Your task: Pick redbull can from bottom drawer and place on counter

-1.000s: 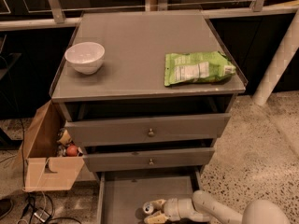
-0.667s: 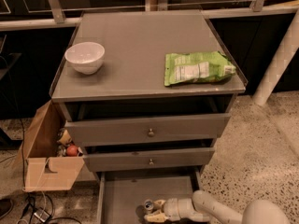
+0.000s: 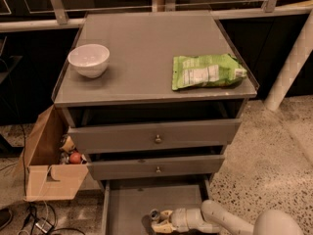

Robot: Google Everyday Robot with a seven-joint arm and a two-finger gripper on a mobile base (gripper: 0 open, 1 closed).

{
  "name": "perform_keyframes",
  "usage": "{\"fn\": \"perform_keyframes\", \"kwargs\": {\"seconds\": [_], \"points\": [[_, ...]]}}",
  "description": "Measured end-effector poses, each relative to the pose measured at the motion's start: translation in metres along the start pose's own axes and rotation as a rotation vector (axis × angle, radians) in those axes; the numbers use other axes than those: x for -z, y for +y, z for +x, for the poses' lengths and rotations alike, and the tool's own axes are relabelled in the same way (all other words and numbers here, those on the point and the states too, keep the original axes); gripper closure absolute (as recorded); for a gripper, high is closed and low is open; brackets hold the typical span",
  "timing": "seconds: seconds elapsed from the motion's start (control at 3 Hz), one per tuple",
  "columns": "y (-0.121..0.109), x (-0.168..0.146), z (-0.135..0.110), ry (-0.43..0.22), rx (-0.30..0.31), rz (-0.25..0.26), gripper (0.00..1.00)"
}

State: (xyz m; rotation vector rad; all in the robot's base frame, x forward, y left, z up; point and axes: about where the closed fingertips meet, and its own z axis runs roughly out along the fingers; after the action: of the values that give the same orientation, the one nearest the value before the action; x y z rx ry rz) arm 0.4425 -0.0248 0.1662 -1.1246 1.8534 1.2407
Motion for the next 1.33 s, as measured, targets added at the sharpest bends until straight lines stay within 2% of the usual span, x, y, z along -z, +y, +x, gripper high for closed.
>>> {"fn": "perform_keyframes", "kwargs": {"seconds": [0.67,1.0,1.33], "points": [[0.031,0.002,-0.055,-0.045,0.091,0.011,1.00],[0.055,0.010,-0.095,-0.046,0.123,0.019,1.00],[0.088,0.015,-0.132,-0.028,0.128,0.001,1.00]]}}
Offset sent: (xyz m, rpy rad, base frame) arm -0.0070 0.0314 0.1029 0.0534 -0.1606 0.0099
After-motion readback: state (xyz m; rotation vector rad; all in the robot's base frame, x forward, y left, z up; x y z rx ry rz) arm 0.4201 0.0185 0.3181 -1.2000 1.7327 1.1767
